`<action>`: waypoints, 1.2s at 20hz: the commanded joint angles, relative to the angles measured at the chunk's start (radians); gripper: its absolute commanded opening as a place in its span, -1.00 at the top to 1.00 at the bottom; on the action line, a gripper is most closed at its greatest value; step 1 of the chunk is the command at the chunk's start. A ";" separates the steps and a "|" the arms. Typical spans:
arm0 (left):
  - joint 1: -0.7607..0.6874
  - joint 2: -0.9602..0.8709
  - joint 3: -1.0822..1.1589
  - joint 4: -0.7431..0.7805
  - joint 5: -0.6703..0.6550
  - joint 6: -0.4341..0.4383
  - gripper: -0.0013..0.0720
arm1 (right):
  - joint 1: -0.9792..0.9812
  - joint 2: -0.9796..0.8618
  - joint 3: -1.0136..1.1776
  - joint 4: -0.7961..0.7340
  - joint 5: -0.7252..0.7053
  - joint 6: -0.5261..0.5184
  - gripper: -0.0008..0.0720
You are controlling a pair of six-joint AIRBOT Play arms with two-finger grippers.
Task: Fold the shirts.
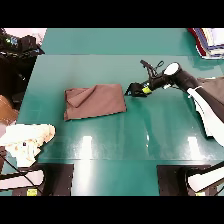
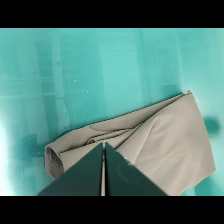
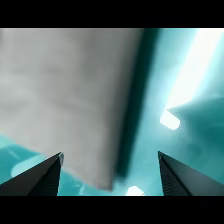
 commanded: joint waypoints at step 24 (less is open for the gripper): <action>-0.431 -0.003 -0.003 -0.036 0.045 0.040 0.90 | -0.468 0.077 0.446 -0.178 0.110 0.153 0.94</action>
